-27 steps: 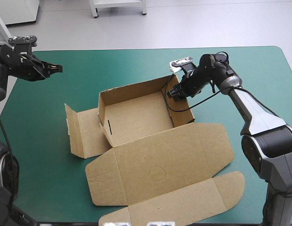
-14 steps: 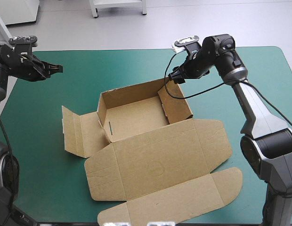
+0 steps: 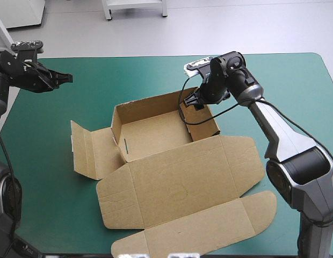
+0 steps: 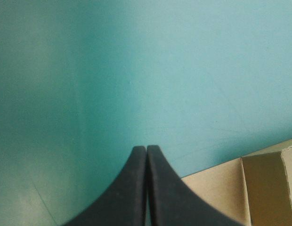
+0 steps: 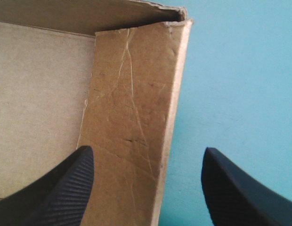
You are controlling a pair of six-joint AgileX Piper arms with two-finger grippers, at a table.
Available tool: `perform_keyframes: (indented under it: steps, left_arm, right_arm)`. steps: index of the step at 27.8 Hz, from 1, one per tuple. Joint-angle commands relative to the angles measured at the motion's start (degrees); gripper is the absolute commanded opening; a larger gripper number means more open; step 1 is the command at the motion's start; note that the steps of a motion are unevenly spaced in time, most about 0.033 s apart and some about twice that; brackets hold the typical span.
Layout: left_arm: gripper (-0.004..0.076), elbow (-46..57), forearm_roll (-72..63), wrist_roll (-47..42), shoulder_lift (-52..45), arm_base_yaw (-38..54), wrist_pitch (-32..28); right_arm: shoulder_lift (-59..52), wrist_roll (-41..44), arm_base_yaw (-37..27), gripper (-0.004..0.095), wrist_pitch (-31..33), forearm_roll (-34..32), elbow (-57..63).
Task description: Fold the box
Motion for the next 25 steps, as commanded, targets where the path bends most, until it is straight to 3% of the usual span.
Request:
perform_keyframes:
  steps: [1, 6, 10, 17, 20, 25]
  left_arm:
    - [-0.0008, -1.3, -1.44, 0.0, -2.57, 0.12, -2.23]
    - [-0.0008, -1.3, -1.44, 0.0, -2.57, 0.12, -2.23]
    - [-0.0008, -1.3, -1.44, 0.11, -2.57, 0.12, -2.12]
    - [-0.0008, -1.3, -1.44, 0.09, -2.57, 0.12, -1.9]
    - [-0.0008, -1.3, -1.44, 0.09, -2.57, 0.12, -1.83]
    - [-0.0008, -1.3, -1.6, 0.23, -2.57, 0.12, -1.59]
  right_arm:
    - [-1.25, 0.42, -0.39, 0.0604, 0.15, -0.17, -1.28]
    - [0.95, 0.42, -0.39, 0.0597, 0.15, 0.23, -1.28]
    - [1.69, 0.53, -0.39, 0.0532, 0.15, 0.23, -1.28]
    - [2.2, -0.45, -0.5, 0.0208, 0.15, -1.68, -1.28]
    - [2.43, -1.3, -0.73, -0.0021, 0.15, -1.79, -1.28]
    - [2.03, -1.22, -1.68, -0.001, 0.15, -3.66, -1.38]
